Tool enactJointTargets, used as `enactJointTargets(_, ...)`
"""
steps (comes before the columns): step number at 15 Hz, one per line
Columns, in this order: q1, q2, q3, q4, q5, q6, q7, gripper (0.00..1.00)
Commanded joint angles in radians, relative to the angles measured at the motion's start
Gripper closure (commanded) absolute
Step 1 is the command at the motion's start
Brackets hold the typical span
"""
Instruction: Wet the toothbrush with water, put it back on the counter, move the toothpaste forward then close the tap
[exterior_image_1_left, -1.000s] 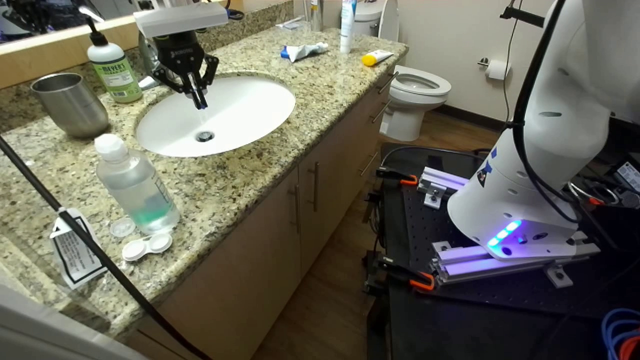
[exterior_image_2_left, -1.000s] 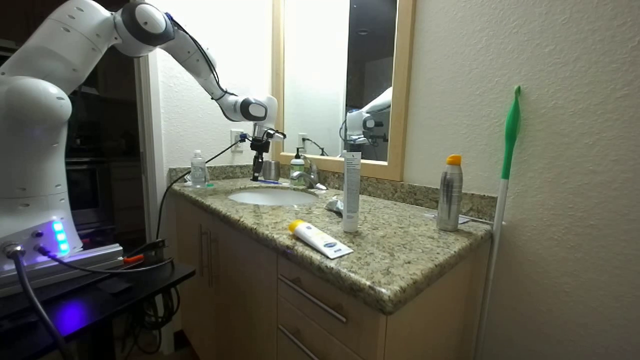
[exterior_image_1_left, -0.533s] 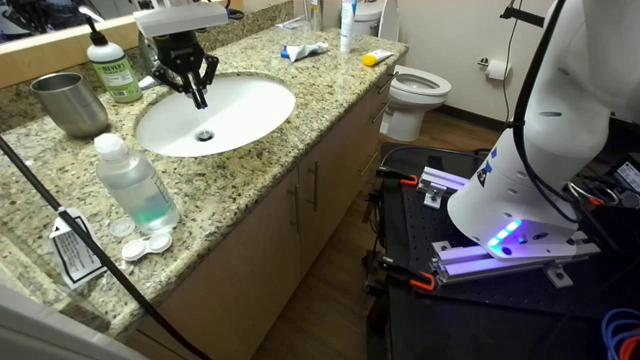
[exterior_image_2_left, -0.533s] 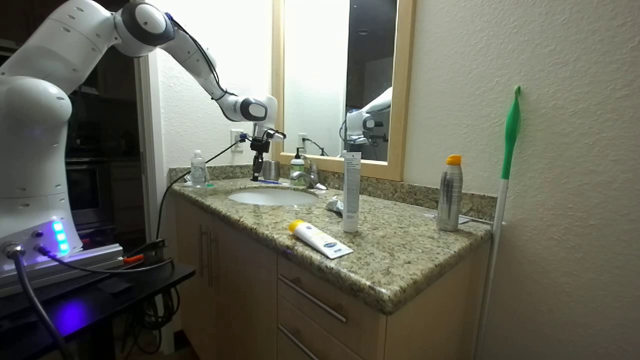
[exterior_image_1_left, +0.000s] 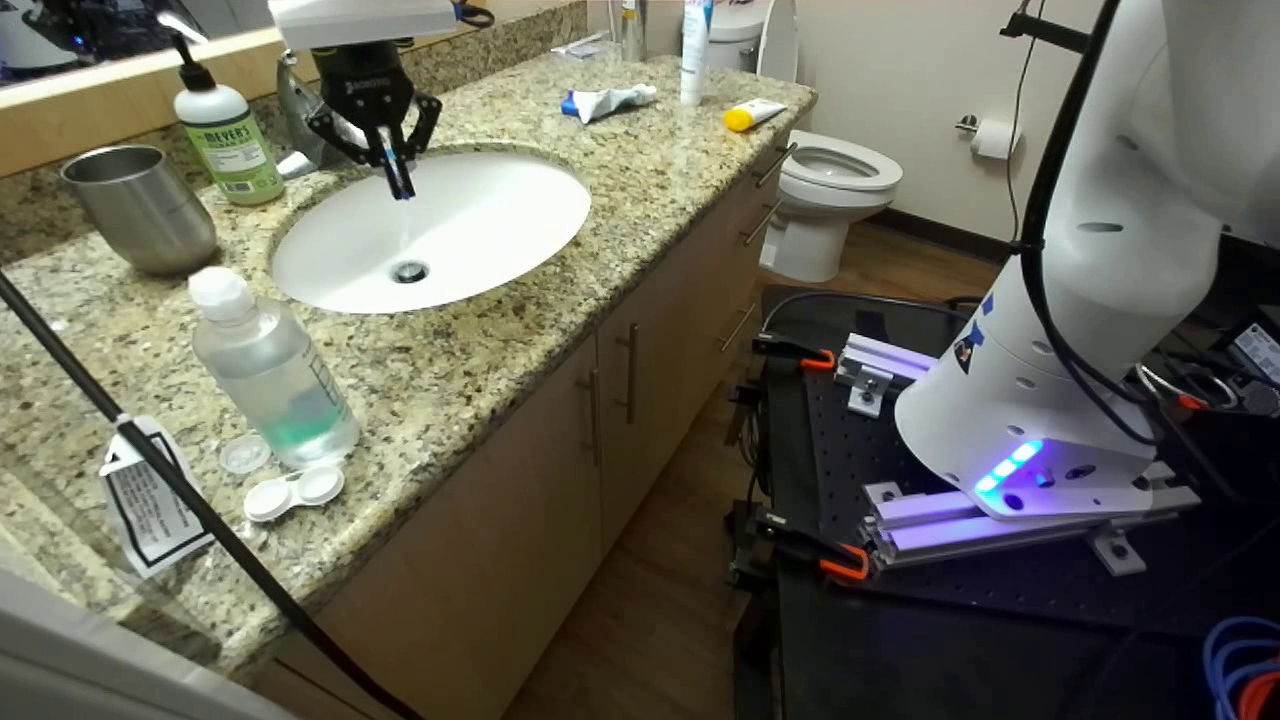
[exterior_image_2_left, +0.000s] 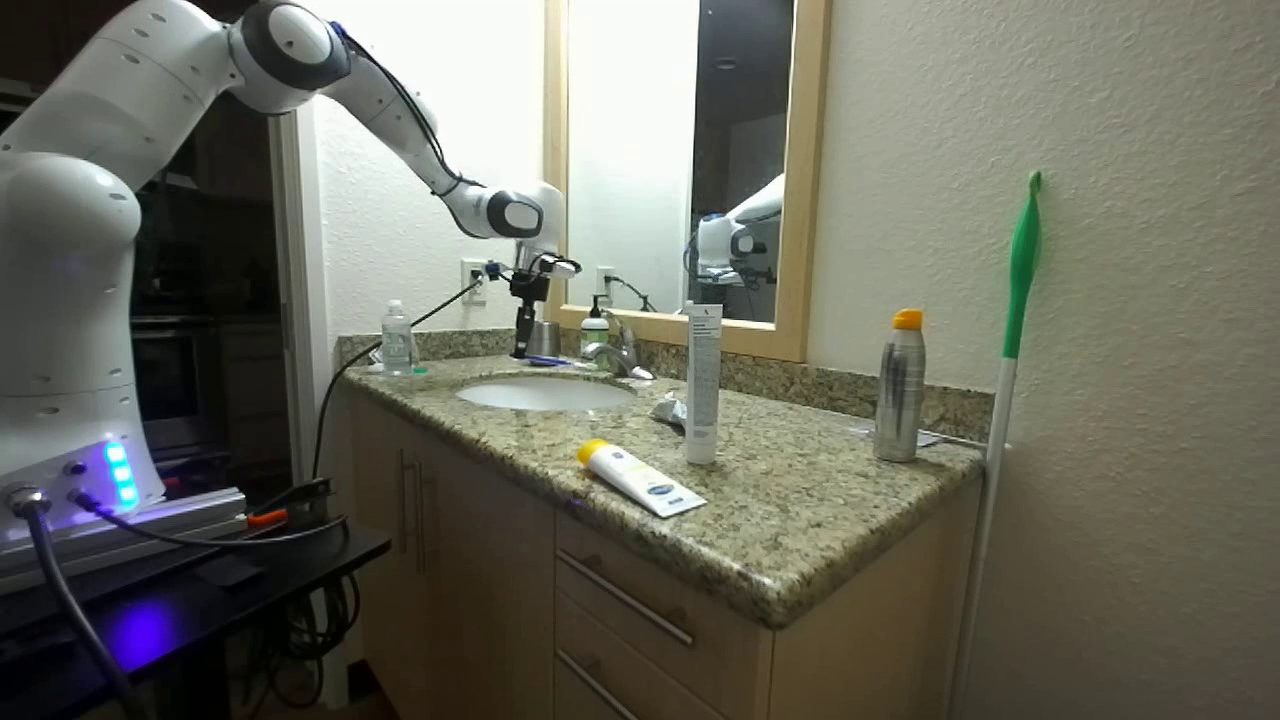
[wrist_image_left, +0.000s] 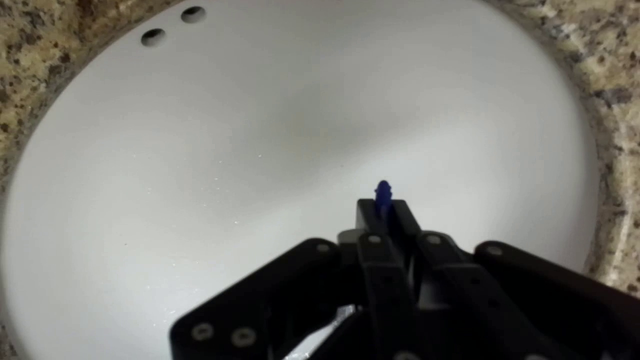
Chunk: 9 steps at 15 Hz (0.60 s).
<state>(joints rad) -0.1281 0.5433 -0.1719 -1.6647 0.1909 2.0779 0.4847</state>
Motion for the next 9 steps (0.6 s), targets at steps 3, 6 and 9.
enactJointTargets(3, -0.072, -0.001, -0.023, 0.059, 0.084, -0.141, 0.05, 0.98)
enactJointTargets(6, -0.113, -0.022, -0.029, 0.067, 0.147, -0.177, 0.06, 0.98)
enactJointTargets(9, -0.139, -0.064, -0.021, 0.05, 0.227, -0.152, 0.041, 0.98)
